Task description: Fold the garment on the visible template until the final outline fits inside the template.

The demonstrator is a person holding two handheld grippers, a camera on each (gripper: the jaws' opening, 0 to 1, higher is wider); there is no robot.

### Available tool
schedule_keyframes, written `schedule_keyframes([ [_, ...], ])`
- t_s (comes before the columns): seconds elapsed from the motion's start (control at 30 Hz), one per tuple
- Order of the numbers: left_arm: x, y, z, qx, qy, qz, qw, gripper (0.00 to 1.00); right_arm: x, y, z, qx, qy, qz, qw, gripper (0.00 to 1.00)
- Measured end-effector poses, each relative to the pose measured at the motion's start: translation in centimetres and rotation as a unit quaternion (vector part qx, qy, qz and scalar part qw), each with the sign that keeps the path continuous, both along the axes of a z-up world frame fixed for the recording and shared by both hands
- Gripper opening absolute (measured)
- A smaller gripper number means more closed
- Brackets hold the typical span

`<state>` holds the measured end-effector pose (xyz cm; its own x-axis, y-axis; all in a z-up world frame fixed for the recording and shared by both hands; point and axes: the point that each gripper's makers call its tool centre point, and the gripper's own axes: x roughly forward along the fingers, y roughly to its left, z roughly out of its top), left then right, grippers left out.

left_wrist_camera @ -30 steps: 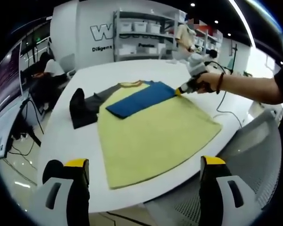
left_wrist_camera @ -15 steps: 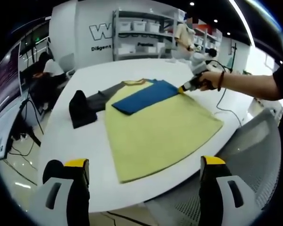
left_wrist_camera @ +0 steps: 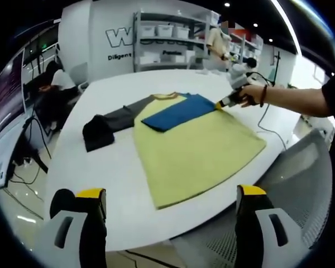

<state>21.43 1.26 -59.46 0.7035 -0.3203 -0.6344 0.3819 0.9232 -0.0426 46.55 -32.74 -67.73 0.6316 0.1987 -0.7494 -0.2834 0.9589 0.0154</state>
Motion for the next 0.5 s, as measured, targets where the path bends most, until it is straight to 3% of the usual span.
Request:
schedule_keyframes([
  [0.5,0.0,0.3,-0.1,-0.001,-0.001,0.006,1.0,0.93,-1.4,-2.7,0.7,-0.007,0.001,-0.016,0.9998,0.0],
])
